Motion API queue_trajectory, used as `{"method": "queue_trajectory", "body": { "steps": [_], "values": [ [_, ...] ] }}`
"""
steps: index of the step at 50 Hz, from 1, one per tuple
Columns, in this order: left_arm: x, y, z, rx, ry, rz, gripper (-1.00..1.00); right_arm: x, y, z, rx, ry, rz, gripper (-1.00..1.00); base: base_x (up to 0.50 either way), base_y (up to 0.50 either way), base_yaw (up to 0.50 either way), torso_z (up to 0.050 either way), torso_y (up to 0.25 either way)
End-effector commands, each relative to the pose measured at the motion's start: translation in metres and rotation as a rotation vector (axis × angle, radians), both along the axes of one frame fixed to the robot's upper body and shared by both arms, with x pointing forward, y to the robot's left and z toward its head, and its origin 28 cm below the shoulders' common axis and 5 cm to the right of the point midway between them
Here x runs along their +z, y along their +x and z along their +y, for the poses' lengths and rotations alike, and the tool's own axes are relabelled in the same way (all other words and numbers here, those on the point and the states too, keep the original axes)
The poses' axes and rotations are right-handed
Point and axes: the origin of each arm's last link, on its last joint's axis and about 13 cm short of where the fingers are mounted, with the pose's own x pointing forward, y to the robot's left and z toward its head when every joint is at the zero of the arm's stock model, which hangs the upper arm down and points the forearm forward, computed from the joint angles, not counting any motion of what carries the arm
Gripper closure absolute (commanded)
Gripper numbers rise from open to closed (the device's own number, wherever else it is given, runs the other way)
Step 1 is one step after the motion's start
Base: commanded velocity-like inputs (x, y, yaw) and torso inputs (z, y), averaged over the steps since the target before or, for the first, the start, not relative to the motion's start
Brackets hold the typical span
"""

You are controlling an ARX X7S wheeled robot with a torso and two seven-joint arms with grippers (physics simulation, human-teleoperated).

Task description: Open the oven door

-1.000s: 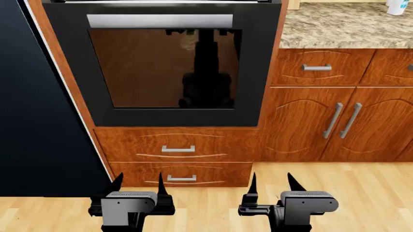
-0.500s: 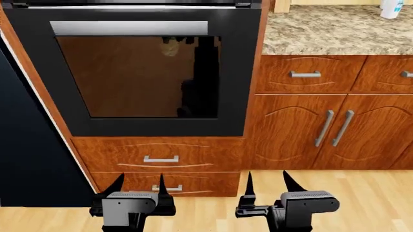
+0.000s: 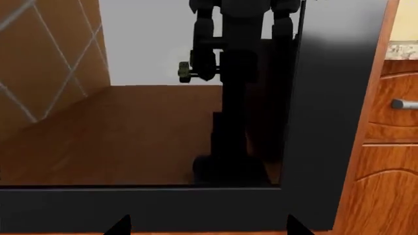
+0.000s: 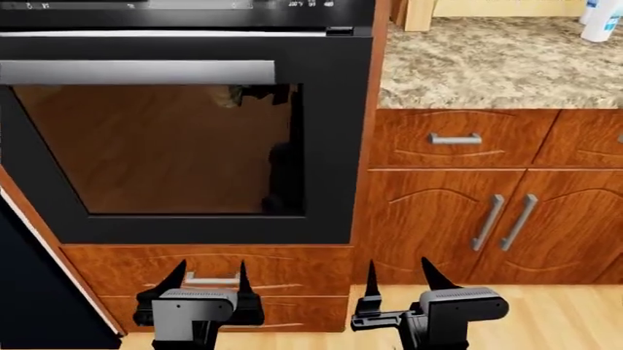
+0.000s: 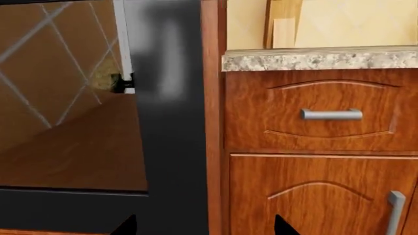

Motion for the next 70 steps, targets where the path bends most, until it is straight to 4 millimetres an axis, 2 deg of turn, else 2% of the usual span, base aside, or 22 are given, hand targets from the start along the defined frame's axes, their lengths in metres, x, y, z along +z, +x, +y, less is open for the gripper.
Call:
{"method": "queue_trajectory", "body": {
  "steps": [1,20,36,70],
  "values": [
    [0.0002,0.0002,-0.0007,-0.003,-0.001,-0.002,-1.00,-0.0004,0.0000,0.0001,0.007,0.011,0.026,-1.00,0.27,-0.45,0.00,0.000,0.000],
    [0.0000,0.0000,-0.0008,-0.005,-0.003,-0.004,-1.00,-0.0013,-0.0003,0.0017,0.010,-0.027,0.010,-1.00,0.17,-0.49,0.00,0.000,0.001],
    [-0.0004,0.0009,-0.0012,-0.014,0.001,-0.004,-1.00,-0.0025,0.0000,0.0036,0.029,-0.064,-0.021,-1.00,0.00,0.00,0.00,0.000,0.000],
    [0.0006,-0.0001,-0.0008,-0.009,0.000,-0.011,-1.00,-0.0037,-0.0034,0.0050,0.039,-0.094,-0.013,-1.00,0.00,0.00,0.50,0.000,0.000]
  ]
}}
